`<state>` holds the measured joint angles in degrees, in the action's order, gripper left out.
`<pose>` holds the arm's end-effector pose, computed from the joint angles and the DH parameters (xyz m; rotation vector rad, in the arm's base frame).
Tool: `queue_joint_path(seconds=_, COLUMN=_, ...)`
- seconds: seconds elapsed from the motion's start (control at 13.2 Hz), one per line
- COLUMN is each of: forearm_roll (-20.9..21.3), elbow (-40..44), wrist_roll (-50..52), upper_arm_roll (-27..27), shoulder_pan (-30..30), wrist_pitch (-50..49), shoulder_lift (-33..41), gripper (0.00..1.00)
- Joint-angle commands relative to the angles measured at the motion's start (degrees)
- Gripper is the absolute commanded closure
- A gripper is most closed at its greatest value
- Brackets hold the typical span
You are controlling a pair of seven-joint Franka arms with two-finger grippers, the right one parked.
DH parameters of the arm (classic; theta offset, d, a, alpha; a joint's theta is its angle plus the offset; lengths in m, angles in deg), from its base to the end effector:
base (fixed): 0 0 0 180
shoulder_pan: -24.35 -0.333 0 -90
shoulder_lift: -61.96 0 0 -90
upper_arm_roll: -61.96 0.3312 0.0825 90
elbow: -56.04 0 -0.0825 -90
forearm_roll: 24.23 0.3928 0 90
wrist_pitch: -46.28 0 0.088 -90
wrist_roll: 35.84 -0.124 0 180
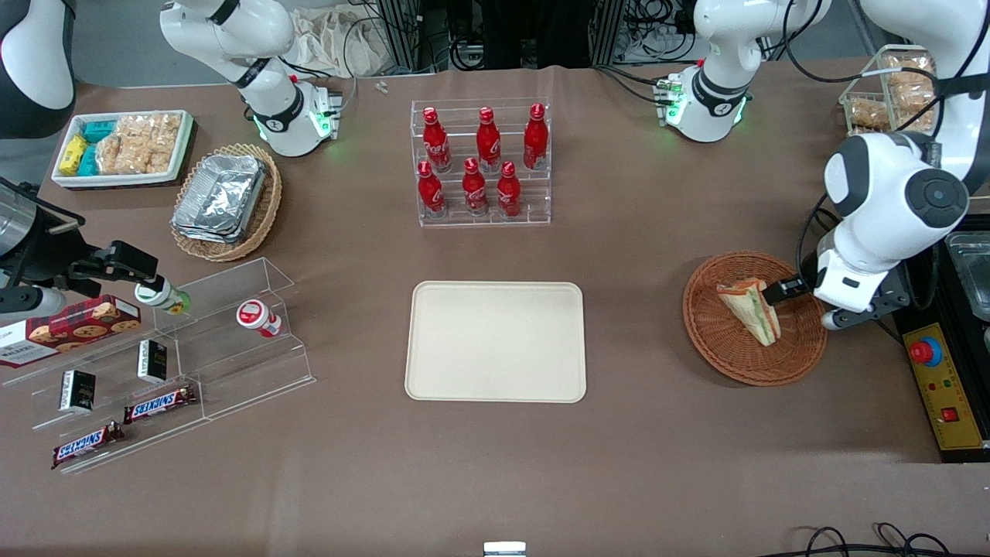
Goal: Place sandwich from basket to tray
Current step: 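Move the open left gripper over the wrapped sandwich in the wicker basket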
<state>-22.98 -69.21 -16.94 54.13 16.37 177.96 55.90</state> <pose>0.5553 0.0026 0.3334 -3.1010 -0.4986 -0.0122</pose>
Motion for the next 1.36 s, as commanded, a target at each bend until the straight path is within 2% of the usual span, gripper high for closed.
queue_joint_path(seconds=0.0, forearm_roll=-1.51, elbow=-0.87, wrist_roll=0.79, upper_arm_roll=-0.44, shoulder_pan=-0.81, wrist_pitch=3.05, shoulder_lift=-1.41, gripper=0.01)
queue_joint_path(seconds=0.45, forearm_roll=-1.43, elbow=-0.96, wrist_roll=8.17, upper_arm_roll=-0.87, shoulder_pan=0.68, wrist_pitch=6.66, shoulder_lift=-5.72, gripper=0.01)
queue_joint_path(seconds=1.29, forearm_roll=-1.42, elbow=-4.03, wrist_roll=8.53, upper_arm_roll=-0.79, shoulder_pan=0.6, wrist_pitch=12.55, shoulder_lift=-8.53, gripper=0.01)
